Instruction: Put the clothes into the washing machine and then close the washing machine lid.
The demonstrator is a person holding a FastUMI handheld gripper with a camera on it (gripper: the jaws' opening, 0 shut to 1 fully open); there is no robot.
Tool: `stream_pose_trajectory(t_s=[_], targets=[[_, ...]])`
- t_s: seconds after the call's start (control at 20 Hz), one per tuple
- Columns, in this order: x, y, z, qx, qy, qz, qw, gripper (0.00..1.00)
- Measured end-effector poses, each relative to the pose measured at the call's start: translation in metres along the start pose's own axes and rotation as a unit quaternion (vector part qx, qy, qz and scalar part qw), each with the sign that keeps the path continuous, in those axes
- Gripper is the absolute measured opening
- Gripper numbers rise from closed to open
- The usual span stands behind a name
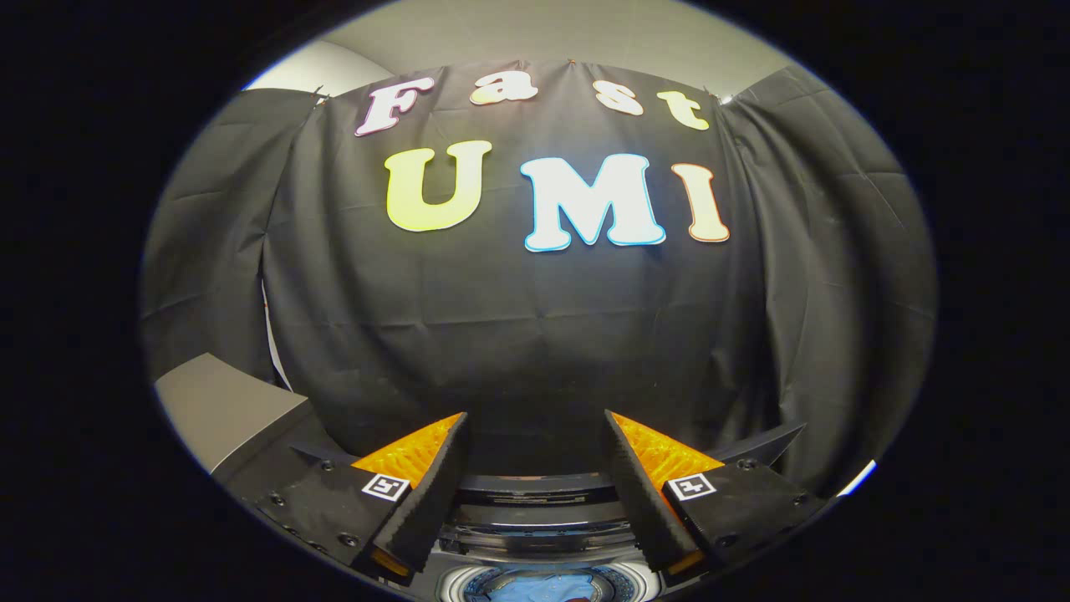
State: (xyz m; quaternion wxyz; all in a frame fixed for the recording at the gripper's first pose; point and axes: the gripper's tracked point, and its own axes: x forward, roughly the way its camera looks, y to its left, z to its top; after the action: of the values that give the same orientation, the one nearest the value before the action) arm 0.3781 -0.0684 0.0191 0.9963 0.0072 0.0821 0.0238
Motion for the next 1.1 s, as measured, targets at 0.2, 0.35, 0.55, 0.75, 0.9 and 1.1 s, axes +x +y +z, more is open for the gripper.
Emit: stream_pose_trajectory(t_s=[0.2,0.35,0.55,0.75,0.9,1.1], targets=[[-0.019,0.0,-0.005,-0.002,-0.003,0.0,1.0,0.96],[-0.03,0.001,-0.009,-0.003,-0.001,0.002,1.0,0.96],[-0.045,0.001,-0.015,-0.003,-0.002,0.002,1.0,0.96],[-0.057,0.001,-0.022,-0.004,-0.002,0.002,1.0,0.96],[-0.069,0.002,-0.027,-0.004,0.003,0.002,1.0,0.96],[-0.084,0.002,-0.038,-0.002,0.01,0.008,1.0,0.96]])
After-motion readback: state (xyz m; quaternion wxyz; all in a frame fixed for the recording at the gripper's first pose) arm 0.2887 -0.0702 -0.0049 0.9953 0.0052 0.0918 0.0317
